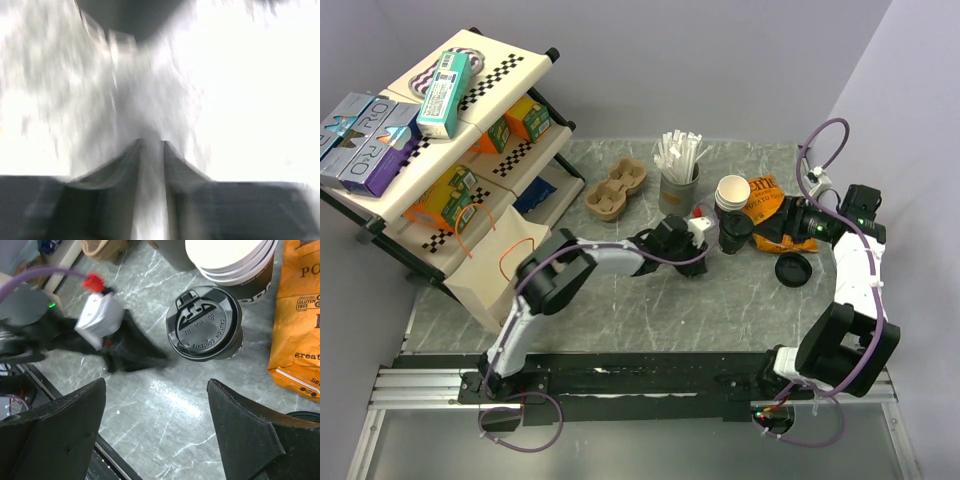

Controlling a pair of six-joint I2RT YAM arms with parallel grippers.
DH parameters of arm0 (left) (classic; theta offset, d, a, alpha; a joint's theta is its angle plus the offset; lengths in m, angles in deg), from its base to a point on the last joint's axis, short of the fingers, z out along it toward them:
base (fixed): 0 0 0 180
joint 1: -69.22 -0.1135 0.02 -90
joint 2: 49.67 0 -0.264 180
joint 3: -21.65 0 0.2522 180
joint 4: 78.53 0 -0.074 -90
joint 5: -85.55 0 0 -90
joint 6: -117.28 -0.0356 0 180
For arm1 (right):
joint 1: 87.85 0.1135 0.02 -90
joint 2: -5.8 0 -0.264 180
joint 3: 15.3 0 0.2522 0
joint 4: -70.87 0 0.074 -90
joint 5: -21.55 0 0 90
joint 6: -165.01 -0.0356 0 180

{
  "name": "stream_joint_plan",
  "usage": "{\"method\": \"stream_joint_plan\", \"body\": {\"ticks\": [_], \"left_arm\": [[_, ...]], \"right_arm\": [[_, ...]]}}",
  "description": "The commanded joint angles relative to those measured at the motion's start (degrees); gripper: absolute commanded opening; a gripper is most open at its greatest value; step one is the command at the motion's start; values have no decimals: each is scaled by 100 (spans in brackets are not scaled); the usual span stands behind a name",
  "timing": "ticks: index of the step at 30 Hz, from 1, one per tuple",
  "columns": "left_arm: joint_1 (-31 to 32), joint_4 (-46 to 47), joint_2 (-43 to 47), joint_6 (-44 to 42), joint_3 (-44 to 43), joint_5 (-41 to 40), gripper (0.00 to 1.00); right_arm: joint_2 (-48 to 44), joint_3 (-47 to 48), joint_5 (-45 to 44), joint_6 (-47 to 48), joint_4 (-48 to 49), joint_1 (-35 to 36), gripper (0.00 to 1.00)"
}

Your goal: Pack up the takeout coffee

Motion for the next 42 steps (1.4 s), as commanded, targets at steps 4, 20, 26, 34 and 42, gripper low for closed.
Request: {"method": "stream_joint_plan", "body": {"ticks": [4, 20, 26, 34, 42], "left_arm": [[3, -1341, 2252, -391, 573, 186, 60], [-2124, -4601, 2722, -946, -1693, -508, 77], [-2546, -5253, 2010, -1358, -2389, -816, 74], [-2643, -5508, 760, -1824, -3679, -825, 73], [-2634, -5315, 776, -1894, -3849, -1080, 74]], "right_arm": [[-449, 51, 38, -380, 428, 59, 88], [-643, 1078, -1966, 260, -494, 1440, 89], [-555, 1097, -1986, 261, -267, 1519, 88], [-388, 1229, -1712, -125, -143, 1817, 88], [-414, 1203, -1756, -135, -213, 1844, 88]]}}
